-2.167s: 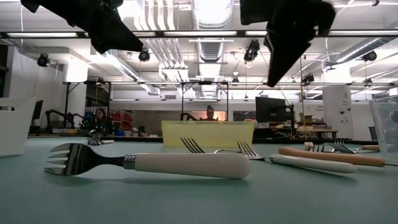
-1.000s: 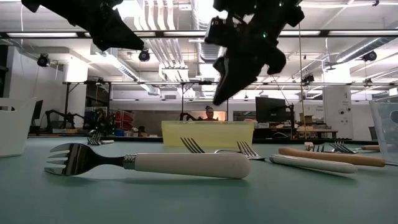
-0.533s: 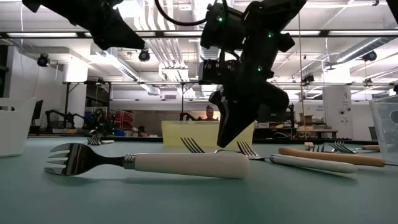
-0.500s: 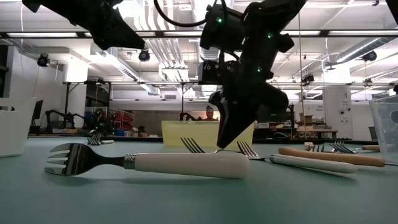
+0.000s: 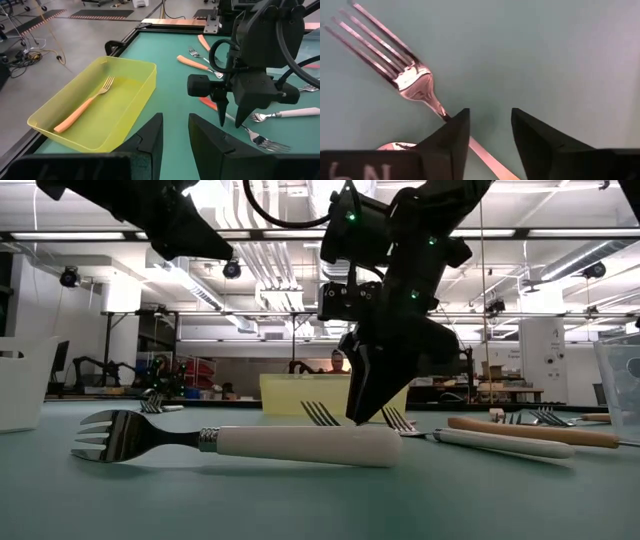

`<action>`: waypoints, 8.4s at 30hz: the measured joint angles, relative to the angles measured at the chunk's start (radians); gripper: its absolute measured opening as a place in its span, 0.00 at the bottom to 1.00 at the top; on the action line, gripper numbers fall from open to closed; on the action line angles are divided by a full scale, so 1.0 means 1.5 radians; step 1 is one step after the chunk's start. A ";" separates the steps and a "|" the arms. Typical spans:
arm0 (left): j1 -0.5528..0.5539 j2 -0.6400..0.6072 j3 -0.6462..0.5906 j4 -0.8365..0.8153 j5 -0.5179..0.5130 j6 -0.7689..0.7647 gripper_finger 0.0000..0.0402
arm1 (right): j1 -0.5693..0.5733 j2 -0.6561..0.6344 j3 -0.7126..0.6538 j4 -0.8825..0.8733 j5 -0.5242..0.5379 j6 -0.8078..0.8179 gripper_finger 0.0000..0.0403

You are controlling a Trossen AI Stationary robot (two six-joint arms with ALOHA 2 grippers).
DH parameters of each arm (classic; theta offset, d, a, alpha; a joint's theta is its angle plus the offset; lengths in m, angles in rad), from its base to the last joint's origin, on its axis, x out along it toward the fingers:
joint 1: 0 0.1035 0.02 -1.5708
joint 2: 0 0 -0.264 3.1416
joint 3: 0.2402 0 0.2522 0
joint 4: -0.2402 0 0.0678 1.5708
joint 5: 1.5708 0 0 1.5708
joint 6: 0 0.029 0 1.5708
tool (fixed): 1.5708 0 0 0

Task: Sort silverware by color (type)
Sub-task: Put the orange fork into the transparent bin

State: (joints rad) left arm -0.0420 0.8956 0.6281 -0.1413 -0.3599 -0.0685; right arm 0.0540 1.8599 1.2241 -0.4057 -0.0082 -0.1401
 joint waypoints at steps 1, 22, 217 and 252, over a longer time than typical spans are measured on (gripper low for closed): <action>0.000 0.001 0.000 0.000 0.000 0.000 0.19 | 0.000 0.000 0.000 0.000 0.000 0.006 0.36; 0.000 0.040 0.000 0.020 0.000 0.013 0.19 | 0.003 -0.004 0.071 -0.084 -0.090 0.035 0.41; 0.000 -0.127 -0.002 -0.001 -0.075 0.210 0.19 | 0.411 -0.390 -0.191 -0.470 -0.014 1.509 0.03; 0.000 -0.127 -0.002 0.000 -0.075 0.210 0.19 | 0.453 -0.323 -0.189 -0.464 0.019 1.596 0.03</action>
State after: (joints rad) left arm -0.0422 0.7054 0.6258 -0.1418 -0.4725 0.2466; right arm 0.7334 1.3754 0.9401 -1.1023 0.0210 2.2532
